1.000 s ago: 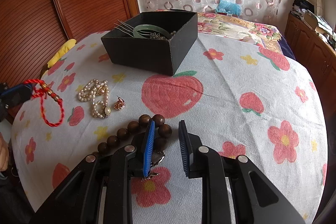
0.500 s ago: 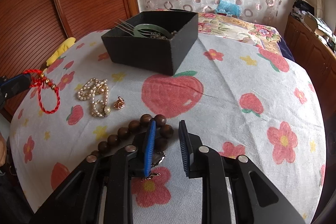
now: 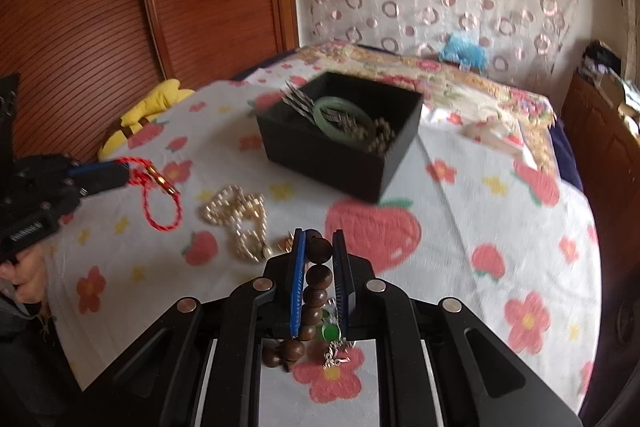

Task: Organize jewelry
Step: 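Close the right tool on the dark wooden bead bracelet and lift it, then drop the bead bracelet into the box with the right tool while the left drops the red bracelet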

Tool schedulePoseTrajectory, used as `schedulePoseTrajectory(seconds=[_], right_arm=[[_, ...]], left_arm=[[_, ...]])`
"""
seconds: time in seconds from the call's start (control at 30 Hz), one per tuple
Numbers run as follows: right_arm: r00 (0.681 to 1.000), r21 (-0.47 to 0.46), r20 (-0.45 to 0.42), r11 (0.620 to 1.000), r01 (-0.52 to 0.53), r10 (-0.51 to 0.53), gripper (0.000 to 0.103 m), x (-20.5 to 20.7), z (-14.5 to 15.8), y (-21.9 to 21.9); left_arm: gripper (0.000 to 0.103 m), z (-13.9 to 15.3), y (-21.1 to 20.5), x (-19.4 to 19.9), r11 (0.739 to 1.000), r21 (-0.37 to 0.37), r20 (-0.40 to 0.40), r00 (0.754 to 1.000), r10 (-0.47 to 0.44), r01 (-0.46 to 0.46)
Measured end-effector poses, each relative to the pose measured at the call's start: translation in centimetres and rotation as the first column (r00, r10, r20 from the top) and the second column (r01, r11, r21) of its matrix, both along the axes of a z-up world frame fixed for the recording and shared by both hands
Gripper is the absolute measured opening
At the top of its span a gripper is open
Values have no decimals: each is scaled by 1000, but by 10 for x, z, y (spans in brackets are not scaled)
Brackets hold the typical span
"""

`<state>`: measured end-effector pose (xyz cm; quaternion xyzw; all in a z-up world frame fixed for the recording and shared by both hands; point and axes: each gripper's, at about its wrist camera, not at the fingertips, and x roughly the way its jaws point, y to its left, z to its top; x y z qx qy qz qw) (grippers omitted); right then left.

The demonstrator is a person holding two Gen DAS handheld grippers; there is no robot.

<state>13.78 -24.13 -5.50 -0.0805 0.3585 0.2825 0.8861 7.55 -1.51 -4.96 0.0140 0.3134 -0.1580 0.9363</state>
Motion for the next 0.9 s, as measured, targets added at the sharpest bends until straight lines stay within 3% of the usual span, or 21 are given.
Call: schedulePoseTrajectory(seconds=[0.37,0.9], right_arm=[[994,-13,111,1000,-18,20,15,4,53,14],[988,18,143,998,63,-65,15,72,79,16]], left_arm=[[3,16,0,7,1000,0,42,999,-9,9],[3,47,-14,57,999,26,100,995,-30,28]])
